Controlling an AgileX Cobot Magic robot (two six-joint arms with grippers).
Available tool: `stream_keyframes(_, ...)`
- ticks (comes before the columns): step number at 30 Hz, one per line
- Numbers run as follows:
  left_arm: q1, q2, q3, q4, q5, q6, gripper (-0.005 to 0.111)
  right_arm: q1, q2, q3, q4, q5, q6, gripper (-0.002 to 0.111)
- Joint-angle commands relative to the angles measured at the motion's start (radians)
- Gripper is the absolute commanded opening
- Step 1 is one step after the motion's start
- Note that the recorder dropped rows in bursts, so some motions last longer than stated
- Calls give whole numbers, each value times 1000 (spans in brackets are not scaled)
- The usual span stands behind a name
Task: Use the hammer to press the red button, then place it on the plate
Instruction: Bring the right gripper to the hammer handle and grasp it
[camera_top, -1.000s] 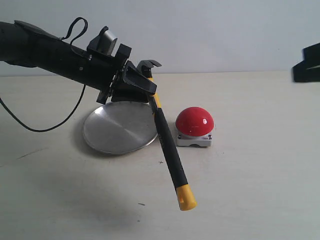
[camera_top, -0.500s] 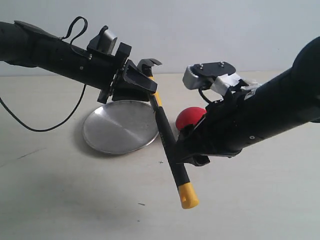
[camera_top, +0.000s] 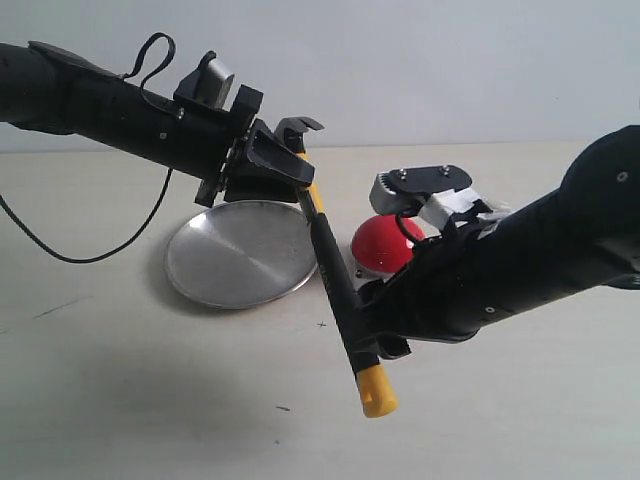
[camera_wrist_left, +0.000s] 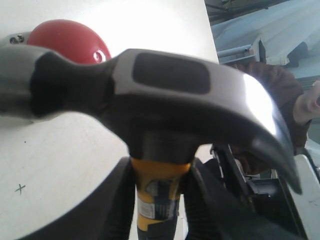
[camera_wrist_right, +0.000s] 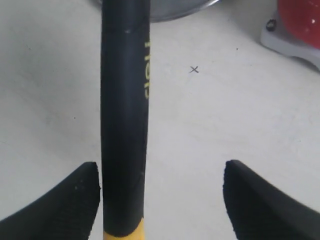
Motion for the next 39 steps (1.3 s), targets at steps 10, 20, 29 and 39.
stream_keyframes(10,-2,-26,-3,-72,21,20,0,2,99,4,371,-40,-372,68)
stream_keyframes(20,-2,-26,-3,-90,21,23,0,2,140,-23,373,-37,-372,68)
stream_keyframes(29,-2,-26,-3,-90,21,29,0,2,194,-28,419,-22,-406,67)
stream_keyframes(39,-2,-26,-3,-90,21,29,0,2,198,-54,567,51,-498,68)
